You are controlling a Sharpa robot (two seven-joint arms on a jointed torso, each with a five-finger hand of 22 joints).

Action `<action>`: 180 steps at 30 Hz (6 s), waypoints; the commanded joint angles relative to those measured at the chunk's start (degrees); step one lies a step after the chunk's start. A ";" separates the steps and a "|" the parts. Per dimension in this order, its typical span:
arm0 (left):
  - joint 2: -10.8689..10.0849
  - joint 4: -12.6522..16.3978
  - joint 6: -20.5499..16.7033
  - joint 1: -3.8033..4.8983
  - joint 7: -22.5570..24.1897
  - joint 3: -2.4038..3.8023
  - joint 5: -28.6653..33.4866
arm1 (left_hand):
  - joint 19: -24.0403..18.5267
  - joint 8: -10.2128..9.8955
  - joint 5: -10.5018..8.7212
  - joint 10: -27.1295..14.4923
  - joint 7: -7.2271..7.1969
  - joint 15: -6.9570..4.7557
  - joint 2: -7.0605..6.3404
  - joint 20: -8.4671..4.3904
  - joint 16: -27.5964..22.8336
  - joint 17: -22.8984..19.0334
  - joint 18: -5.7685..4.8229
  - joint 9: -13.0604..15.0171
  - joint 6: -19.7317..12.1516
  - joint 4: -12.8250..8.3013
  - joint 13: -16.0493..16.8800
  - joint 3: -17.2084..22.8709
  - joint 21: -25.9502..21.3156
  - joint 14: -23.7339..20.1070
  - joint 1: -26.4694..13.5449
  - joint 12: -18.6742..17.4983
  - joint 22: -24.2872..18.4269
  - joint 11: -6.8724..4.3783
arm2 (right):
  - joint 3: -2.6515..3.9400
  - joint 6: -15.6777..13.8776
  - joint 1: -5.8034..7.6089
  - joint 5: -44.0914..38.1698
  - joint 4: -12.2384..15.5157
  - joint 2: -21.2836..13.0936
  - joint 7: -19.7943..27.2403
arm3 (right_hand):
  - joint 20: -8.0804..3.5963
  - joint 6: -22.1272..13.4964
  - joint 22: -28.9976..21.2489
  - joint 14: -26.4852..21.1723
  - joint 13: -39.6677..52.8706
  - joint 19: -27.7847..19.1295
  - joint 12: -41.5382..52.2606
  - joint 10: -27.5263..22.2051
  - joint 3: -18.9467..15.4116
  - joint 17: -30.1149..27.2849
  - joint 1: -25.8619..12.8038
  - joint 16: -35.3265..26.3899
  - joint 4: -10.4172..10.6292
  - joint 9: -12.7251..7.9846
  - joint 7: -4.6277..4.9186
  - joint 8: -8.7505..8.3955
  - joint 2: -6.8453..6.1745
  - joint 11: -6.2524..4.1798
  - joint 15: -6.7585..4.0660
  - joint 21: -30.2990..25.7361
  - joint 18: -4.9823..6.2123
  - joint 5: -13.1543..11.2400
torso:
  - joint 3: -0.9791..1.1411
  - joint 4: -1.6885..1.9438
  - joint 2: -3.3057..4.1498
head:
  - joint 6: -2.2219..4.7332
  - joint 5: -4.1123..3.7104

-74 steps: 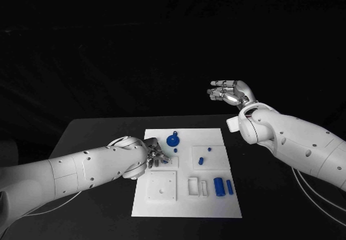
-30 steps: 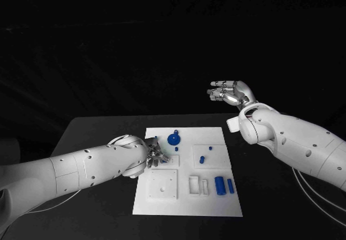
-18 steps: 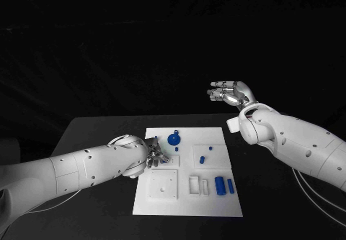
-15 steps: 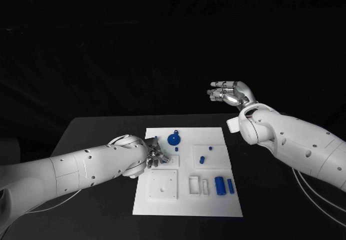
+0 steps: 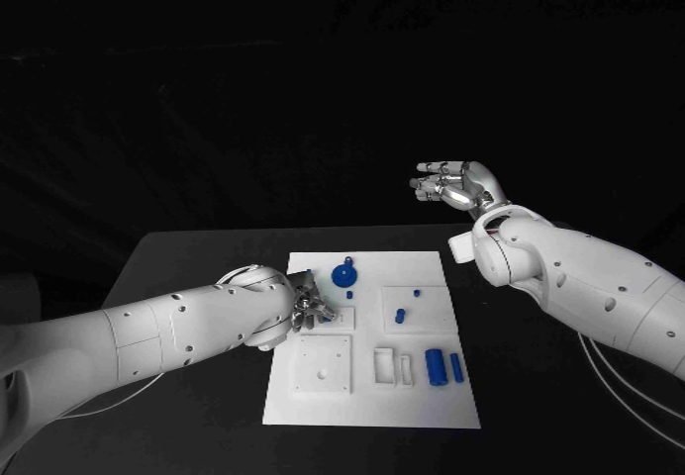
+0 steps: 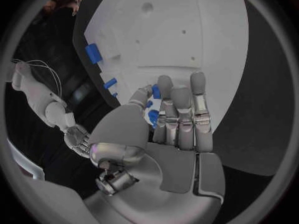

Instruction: Assemble the parts on the task board

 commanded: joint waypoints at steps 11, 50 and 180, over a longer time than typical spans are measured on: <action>1.14 -0.57 3.52 -0.20 -0.04 -0.08 0.30 | 0.75 0.17 -0.83 1.25 -2.07 -0.29 0.43 0.05 0.03 0.31 -0.43 0.24 3.07 -4.67 0.00 5.33 -0.39 1.18 1.00 -0.24 0.89 -0.37 | 0.03 1.16 -0.06 0.09 -0.20 0.33 0.20 | 0.03 -0.47 -0.07 -0.48 -0.05 -0.43 0.36 -0.31 -0.27 -0.08 -0.09 -0.30 -0.08 -0.07 0.08 -0.34 0.70 0.05 0.09 -0.22 0.74 -0.02 | -0.04 0.09 -0.04 | 0.02 -0.10; 1.61 -1.48 0.78 -0.23 -0.97 -0.10 -0.34 | 0.44 0.55 -30.48 -0.82 -1.84 -0.01 -5.64 0.52 0.00 -0.14 -0.44 1.74 2.75 8.59 0.67 -8.24 -2.24 -0.05 1.13 1.41 0.80 -0.05 | 0.03 1.38 -0.65 0.09 -0.33 0.25 0.12 | 0.12 -0.91 -0.08 -0.72 -0.05 -0.69 0.42 -0.56 -1.09 -0.09 -0.08 -0.31 0.28 -0.08 0.14 -0.36 0.85 0.11 0.18 -0.24 0.71 -0.56 | -0.08 0.04 -0.05 | 0.14 -0.31; 8.77 -30.19 12.58 3.46 7.48 5.58 5.24 | -0.60 19.67 -17.01 -8.64 -0.61 1.35 -2.05 1.76 4.40 -5.90 -0.44 -2.94 -11.18 13.64 -0.35 -15.76 -6.46 -5.42 -2.16 8.34 1.03 1.15 | 0.04 2.59 -1.33 0.70 -0.84 1.19 -0.61 | 0.35 -2.23 -0.08 -1.33 -0.05 -1.28 0.73 -1.29 -4.32 -0.09 0.26 -0.31 0.91 -0.13 0.33 -0.40 1.11 0.33 0.40 -0.24 0.73 0.91 | 0.46 -2.17 1.60 | 2.91 0.58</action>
